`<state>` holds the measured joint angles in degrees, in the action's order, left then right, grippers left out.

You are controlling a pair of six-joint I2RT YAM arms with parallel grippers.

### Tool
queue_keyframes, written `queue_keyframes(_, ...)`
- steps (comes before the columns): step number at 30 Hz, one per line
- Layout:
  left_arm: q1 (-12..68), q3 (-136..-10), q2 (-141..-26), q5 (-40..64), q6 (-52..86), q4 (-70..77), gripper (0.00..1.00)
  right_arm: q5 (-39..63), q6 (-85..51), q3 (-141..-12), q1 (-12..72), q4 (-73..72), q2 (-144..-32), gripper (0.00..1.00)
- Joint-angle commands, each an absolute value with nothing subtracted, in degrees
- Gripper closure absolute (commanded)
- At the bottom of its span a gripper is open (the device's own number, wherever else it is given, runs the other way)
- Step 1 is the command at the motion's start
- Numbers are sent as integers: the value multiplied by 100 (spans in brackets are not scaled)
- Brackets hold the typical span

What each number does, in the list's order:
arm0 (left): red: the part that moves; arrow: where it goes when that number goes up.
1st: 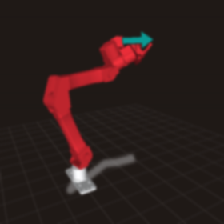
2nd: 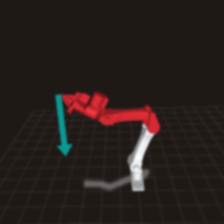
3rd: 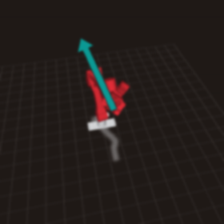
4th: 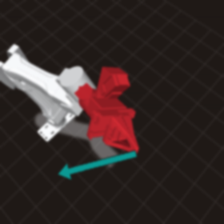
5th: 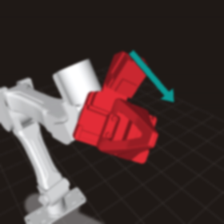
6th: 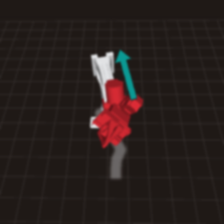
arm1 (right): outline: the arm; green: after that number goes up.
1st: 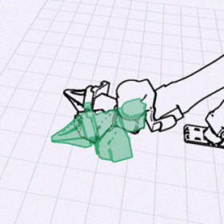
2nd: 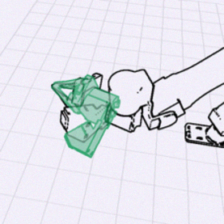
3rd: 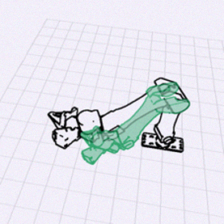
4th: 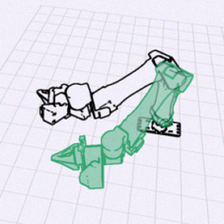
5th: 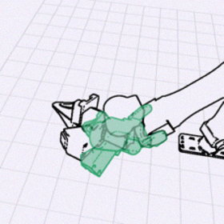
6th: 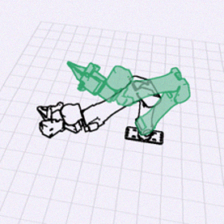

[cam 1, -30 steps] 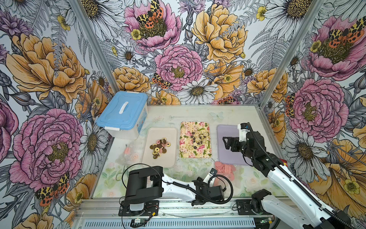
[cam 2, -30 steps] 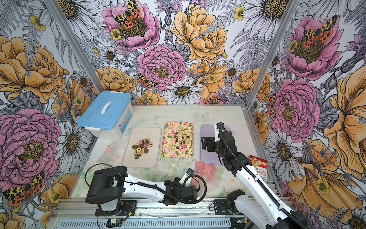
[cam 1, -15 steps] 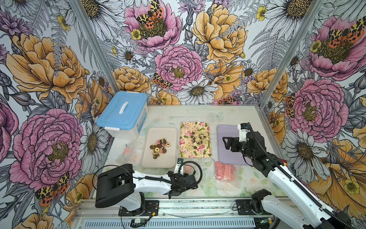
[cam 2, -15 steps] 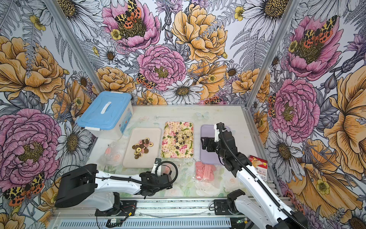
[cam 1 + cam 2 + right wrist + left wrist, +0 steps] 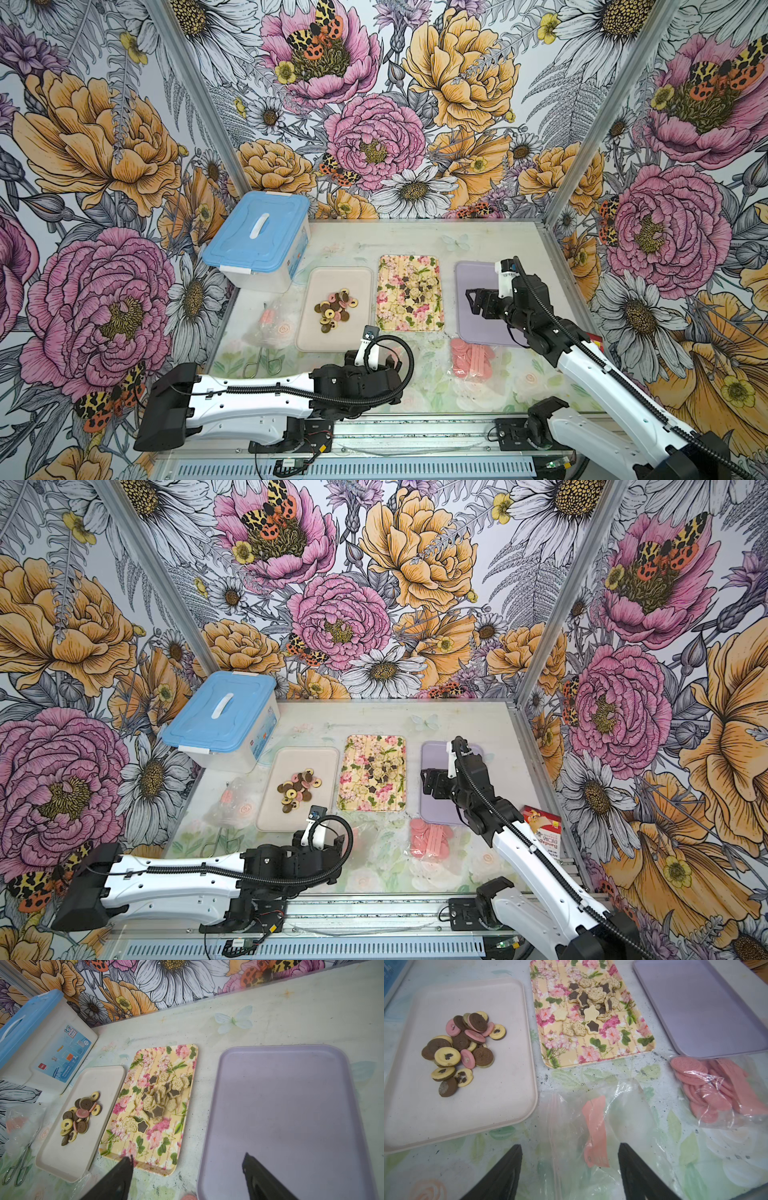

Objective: Pour cookies out of the ziploc bag
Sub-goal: Move the ziploc bag to the center of the board, then pick up the ziploc bag from the center of the board.

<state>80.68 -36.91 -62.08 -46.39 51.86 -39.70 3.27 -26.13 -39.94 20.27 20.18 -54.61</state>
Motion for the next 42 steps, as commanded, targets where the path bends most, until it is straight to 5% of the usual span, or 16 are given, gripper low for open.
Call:
queue_keyframes(1, 8310, -3978, -6627, -5313, 4617, -4054, 25, 257, -2663, -4111, 2023, 2021, -5455, 13)
queue_keyframes(7, 9409, -5087, -8509, -5083, 1882, -2163, 17, 217, -2739, -4028, 1778, 2047, -5351, 12)
queue_keyframes(14, 9580, -6222, -10688, -4133, 23, -1143, 20, 680, -2951, -3973, 1234, 2026, -5546, 13)
queue_keyframes(35, 8883, -6724, -11727, -4254, -1322, -230, 28, 1088, -3033, -3913, 952, 1964, -5309, 12)
queue_keyframes(42, 8801, -6953, -11979, -4600, -1476, -211, 44, 1143, -3038, -3926, 957, 1934, -5309, 12)
